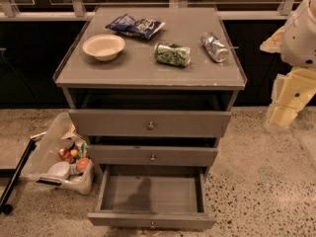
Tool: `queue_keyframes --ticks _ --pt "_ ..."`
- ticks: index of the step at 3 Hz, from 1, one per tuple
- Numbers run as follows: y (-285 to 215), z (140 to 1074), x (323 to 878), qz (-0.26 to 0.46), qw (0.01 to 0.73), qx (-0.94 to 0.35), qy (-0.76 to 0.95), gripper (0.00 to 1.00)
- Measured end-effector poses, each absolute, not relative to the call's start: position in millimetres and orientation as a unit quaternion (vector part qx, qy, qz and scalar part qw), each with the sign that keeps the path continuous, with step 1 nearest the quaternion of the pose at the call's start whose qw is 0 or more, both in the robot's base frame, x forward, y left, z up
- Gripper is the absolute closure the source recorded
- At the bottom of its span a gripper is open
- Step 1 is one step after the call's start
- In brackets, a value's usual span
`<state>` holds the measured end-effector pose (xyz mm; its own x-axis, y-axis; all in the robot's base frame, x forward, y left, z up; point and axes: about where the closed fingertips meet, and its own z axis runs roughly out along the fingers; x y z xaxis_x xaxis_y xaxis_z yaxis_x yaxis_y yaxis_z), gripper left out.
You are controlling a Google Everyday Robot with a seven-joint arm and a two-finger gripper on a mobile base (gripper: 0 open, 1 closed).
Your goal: Close bottom drawer
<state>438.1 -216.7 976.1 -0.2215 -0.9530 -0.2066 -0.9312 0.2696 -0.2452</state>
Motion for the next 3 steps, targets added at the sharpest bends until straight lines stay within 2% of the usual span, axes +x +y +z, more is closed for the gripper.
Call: queue_keyframes --ticks 1,3 --pt "-216.6 976.0 438.1 -0.034 0.159 -0.603 0.781 0.00" --pt "-197.6 938.7 418.4 0.017 0.174 -0.599 0.782 0.00"
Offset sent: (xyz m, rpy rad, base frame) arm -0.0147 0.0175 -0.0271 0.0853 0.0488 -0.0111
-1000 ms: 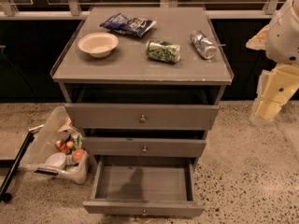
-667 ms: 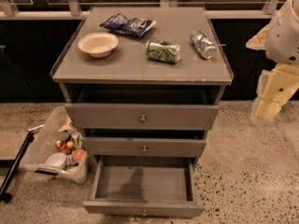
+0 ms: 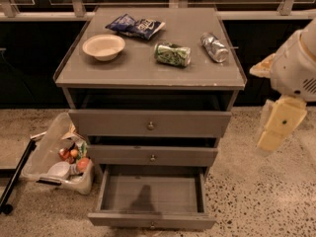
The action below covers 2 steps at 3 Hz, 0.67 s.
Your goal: Close bottom drawer
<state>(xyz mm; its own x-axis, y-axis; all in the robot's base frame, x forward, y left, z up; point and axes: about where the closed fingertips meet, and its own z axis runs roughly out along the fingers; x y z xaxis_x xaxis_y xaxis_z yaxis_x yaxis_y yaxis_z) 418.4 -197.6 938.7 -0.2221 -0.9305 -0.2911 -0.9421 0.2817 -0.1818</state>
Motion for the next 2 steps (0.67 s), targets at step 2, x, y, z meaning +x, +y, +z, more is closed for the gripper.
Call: queue_keyframes --ticks 2 --pt "-164.4 863.1 391.0 0.076 0.206 -0.623 0.750 0.18"
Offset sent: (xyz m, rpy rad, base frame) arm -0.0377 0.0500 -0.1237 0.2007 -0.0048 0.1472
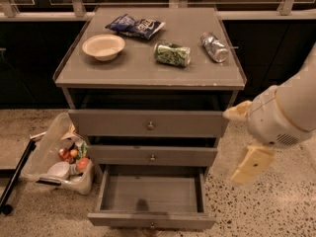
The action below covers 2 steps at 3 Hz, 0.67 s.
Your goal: Close bottom drawer
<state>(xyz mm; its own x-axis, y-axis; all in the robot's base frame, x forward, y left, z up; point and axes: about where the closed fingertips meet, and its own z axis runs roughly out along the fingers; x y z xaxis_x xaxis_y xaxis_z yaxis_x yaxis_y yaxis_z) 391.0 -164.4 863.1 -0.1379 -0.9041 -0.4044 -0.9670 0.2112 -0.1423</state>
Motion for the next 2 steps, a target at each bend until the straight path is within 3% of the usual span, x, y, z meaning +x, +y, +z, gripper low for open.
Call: queue_keyframes --ticks 2 --pt "-166.9 774.5 415.0 0.064 0.217 -0.599 0.768 0.65"
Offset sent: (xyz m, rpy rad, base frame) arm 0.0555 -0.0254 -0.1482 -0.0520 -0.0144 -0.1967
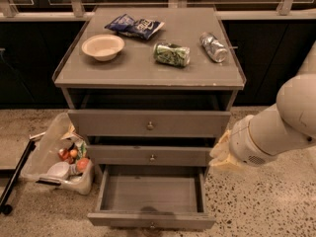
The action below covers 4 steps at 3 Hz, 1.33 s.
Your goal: Close bottom drawer
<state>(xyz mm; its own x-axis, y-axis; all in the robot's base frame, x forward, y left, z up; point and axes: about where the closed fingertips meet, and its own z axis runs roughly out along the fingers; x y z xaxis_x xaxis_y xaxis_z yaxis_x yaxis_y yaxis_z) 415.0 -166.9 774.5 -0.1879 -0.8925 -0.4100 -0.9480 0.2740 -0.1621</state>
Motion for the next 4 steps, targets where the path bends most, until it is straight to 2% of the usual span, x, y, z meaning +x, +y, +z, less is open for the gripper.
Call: queue_keyframes --ticks 1,2,4 --pt "-192.6 739.7 441.4 0.052 0.179 -0.569 0.801 0.87" --pt "-196.9 734.5 442.3 0.049 0.169 -0.563 0.807 1.00" --pt "-189.5 704.6 437.4 0.059 0.188 -0.533 0.823 1.00"
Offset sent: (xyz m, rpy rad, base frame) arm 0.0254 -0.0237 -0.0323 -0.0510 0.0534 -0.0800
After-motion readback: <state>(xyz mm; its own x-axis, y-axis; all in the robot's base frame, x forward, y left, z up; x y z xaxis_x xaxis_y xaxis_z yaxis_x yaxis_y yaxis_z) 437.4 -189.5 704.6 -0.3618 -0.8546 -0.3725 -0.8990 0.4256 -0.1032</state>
